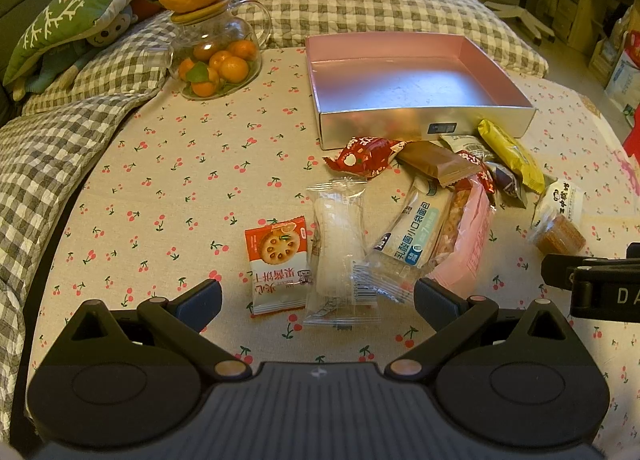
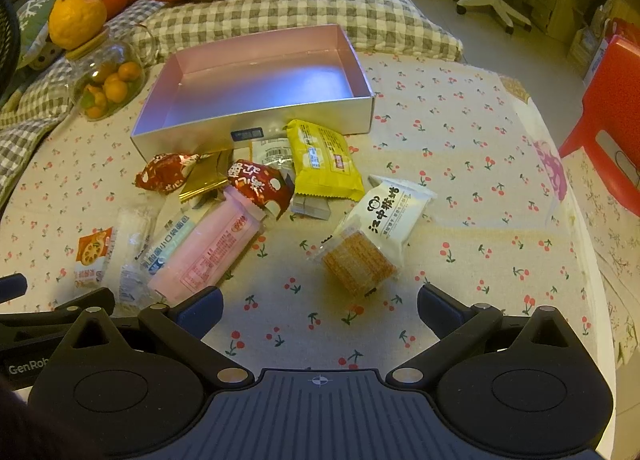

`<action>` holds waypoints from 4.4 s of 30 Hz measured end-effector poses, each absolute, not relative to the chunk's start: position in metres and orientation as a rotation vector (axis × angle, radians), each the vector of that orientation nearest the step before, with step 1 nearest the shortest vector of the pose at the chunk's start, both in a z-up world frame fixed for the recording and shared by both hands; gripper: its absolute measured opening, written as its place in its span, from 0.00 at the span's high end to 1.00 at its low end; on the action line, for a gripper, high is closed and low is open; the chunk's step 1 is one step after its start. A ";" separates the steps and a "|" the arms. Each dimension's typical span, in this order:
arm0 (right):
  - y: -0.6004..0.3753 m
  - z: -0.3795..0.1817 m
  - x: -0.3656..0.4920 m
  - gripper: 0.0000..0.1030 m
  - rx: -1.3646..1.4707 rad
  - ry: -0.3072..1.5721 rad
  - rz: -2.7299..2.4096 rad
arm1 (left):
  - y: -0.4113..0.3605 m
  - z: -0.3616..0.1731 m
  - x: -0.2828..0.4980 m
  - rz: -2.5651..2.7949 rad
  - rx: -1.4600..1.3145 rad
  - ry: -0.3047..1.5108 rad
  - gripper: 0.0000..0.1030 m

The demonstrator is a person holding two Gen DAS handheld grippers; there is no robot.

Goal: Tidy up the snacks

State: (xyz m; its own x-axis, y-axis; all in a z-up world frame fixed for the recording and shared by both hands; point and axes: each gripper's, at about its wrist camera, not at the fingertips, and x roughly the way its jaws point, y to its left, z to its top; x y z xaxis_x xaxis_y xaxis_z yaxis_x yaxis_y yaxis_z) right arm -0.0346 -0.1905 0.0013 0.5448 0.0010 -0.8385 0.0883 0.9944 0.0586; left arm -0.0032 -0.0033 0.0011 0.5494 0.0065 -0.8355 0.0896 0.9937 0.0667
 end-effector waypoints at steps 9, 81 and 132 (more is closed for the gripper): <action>-0.190 0.002 -0.034 0.00 0.097 0.996 -0.052 | -0.004 0.000 -0.003 -0.049 0.107 0.988 0.01; -0.272 -0.048 0.099 0.43 0.550 1.022 0.116 | -0.030 -0.037 0.107 -0.247 -0.352 1.011 0.71; -0.270 0.006 0.125 0.49 0.700 0.768 0.091 | -0.007 0.009 0.142 -0.297 -0.320 0.820 0.76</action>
State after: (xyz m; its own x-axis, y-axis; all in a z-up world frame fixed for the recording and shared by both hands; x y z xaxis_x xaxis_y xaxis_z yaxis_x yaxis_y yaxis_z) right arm 0.1249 -0.2703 0.0063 0.7273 0.3209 -0.6067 0.1698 0.7723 0.6121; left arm 0.1419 -0.0067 0.0094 0.6460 -0.3780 -0.6632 0.1340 0.9114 -0.3890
